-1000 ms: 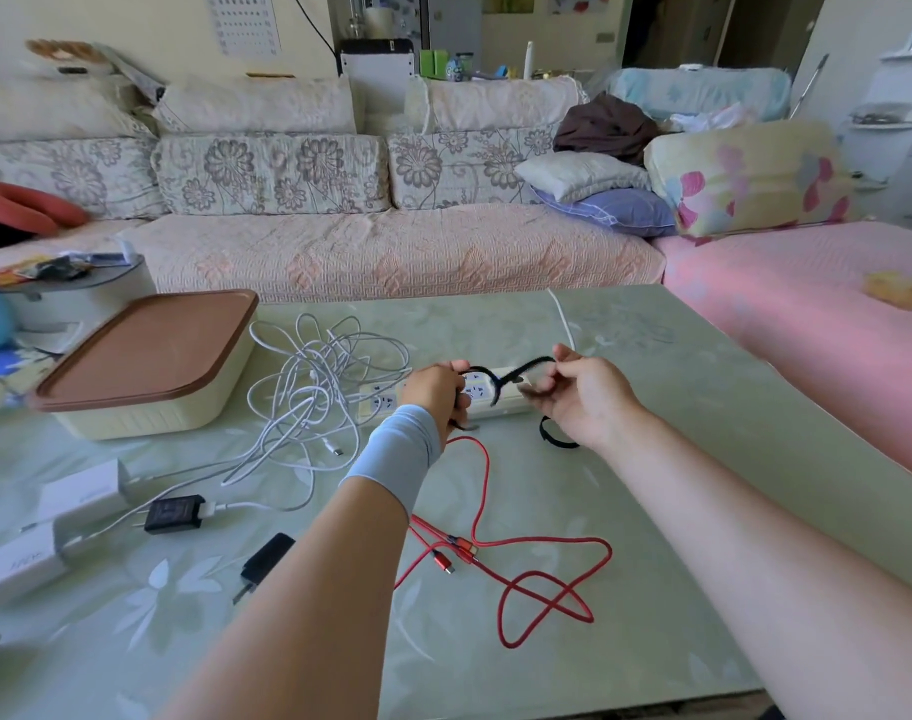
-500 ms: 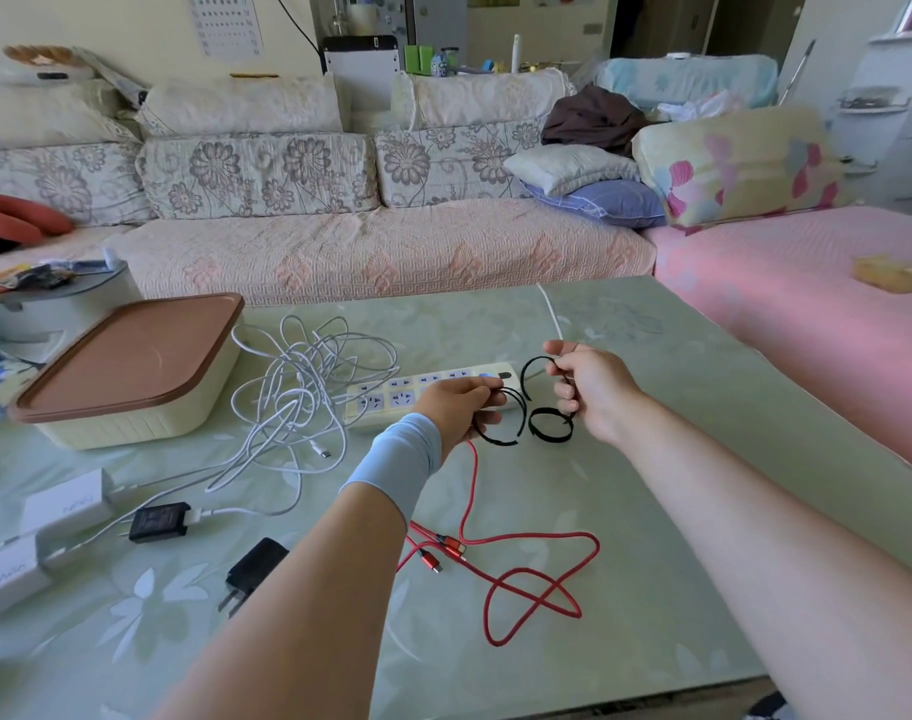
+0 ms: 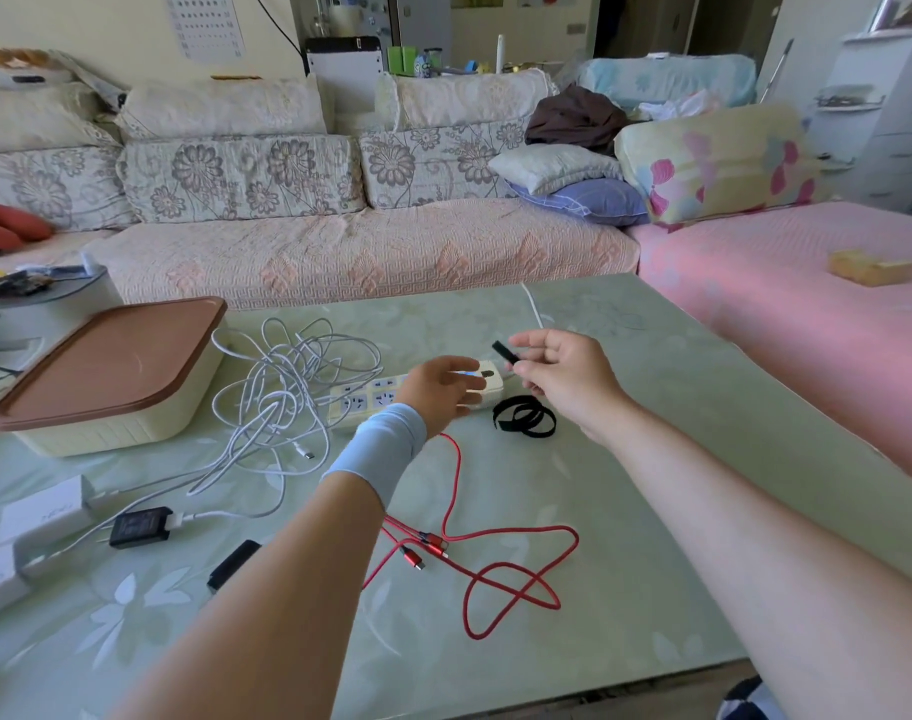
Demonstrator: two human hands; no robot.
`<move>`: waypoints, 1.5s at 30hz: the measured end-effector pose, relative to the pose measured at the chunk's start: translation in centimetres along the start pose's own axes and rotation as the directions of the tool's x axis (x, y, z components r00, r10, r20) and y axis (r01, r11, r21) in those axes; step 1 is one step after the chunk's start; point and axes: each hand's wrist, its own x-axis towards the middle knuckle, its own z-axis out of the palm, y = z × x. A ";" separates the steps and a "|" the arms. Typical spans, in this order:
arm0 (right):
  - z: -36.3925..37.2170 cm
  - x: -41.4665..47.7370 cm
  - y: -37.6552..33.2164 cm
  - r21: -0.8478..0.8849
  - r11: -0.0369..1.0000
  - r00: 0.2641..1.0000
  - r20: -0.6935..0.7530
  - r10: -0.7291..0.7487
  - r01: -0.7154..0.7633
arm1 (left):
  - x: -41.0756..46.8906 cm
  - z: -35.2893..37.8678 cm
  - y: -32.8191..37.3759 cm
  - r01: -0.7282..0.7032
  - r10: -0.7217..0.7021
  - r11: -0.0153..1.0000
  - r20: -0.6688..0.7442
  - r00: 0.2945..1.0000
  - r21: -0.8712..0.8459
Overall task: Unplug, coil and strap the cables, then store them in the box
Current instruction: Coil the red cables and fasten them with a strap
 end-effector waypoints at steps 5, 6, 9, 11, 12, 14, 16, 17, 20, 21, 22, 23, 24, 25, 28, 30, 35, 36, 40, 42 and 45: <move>2.0 -0.9 -0.6 -0.271 0.959 0.985 0.168 -0.033 0.079 | -2.8 -3.2 -1.6 -0.103 -0.068 0.485 0.155 0.986 0.869; 2.7 -1.2 -0.8 -0.333 0.936 0.978 0.201 -0.047 0.114 | -3.4 -3.7 -2.1 -0.126 -0.099 0.401 0.179 0.979 0.908; 4.8 -2.0 -1.0 -0.479 0.847 0.950 0.300 -0.089 0.230 | -4.6 -5.3 -2.7 -0.129 -0.089 0.387 0.176 0.980 0.913; 6.0 -2.6 -0.9 -0.553 0.787 0.930 0.361 -0.071 0.275 | -5.4 -6.7 -2.6 -0.112 -0.104 0.373 0.162 0.981 0.921; 6.6 -2.8 -0.7 -0.580 0.760 0.921 0.386 -0.059 0.292 | -5.8 -7.4 -2.6 -0.100 -0.119 0.364 0.153 0.981 0.926; 7.7 -2.9 -0.4 -0.625 0.711 0.907 0.419 -0.041 0.321 | -6.7 -9.0 -2.6 -0.074 -0.154 0.322 0.129 0.980 0.944; 8.6 -3.0 -0.5 -0.674 0.655 0.903 0.430 -0.029 0.342 | -7.5 -10.7 -2.8 -0.037 -0.172 0.301 0.093 0.981 0.953; 9.1 -3.0 -0.6 -0.696 0.627 0.902 0.432 -0.024 0.350 | -7.8 -11.5 -3.0 -0.012 -0.177 0.322 0.072 0.982 0.947; 9.9 -3.5 -0.5 -0.755 0.551 0.896 0.444 0.030 0.355 | -8.9 -13.4 -3.3 0.044 -0.178 0.407 0.032 0.983 0.912; 10.1 -3.7 -0.5 -0.766 0.538 0.895 0.444 0.048 0.352 | -9.3 -13.7 -3.3 0.054 -0.162 0.421 0.016 0.987 0.906; 10.3 -3.9 -0.6 -0.771 0.533 0.895 0.443 0.055 0.349 | -9.7 -13.9 -3.4 0.070 -0.145 0.430 -0.008 0.989 0.900; 10.5 -4.1 -0.8 -0.768 0.535 0.895 0.443 0.047 0.352 | -10.0 -13.9 -3.5 0.094 -0.138 0.421 -0.038 0.990 0.902; 10.7 -4.3 -1.1 -0.757 0.545 0.895 0.444 0.026 0.360 | -10.3 -13.7 -3.5 0.123 -0.151 0.393 -0.068 0.986 0.911; 10.8 -4.6 -1.5 -0.743 0.558 0.894 0.449 0.004 0.370 | -10.5 -13.5 -3.7 0.152 -0.181 0.352 -0.092 0.979 0.923; 11.0 -5.5 -2.2 -0.717 0.596 0.895 0.445 -0.008 0.362 | -10.7 -12.6 -4.6 0.178 -0.228 0.277 -0.115 0.967 0.944; 10.7 -6.1 -1.9 -0.705 0.635 0.907 0.422 0.018 0.315 | -10.8 -12.4 -4.7 0.179 -0.202 0.266 -0.127 0.971 0.947; 10.1 -6.4 -2.1 -0.682 0.697 0.939 0.343 0.036 0.222 | -10.8 -13.2 -4.0 0.186 -0.070 0.640 -0.184 0.980 0.746; 10.3 -6.4 -2.4 -0.648 0.732 0.947 0.320 0.009 0.212 | -11.0 -13.5 -3.5 0.141 -0.032 0.743 -0.176 0.984 0.654; 11.8 -6.8 -4.0 -0.370 0.914 0.944 0.326 -0.041 0.168 | -12.6 -14.3 -0.6 -0.081 0.166 0.878 -0.142 0.976 0.473; 12.4 -6.9 -4.1 -0.260 0.953 0.931 0.360 -0.055 0.157 | -13.2 -14.4 0.5 -0.166 0.254 0.889 -0.159 0.954 0.427; 12.5 -7.2 -4.3 -0.211 0.966 0.929 0.365 -0.063 0.149 | -13.7 -15.3 1.1 -0.235 0.396 0.831 -0.238 0.887 0.505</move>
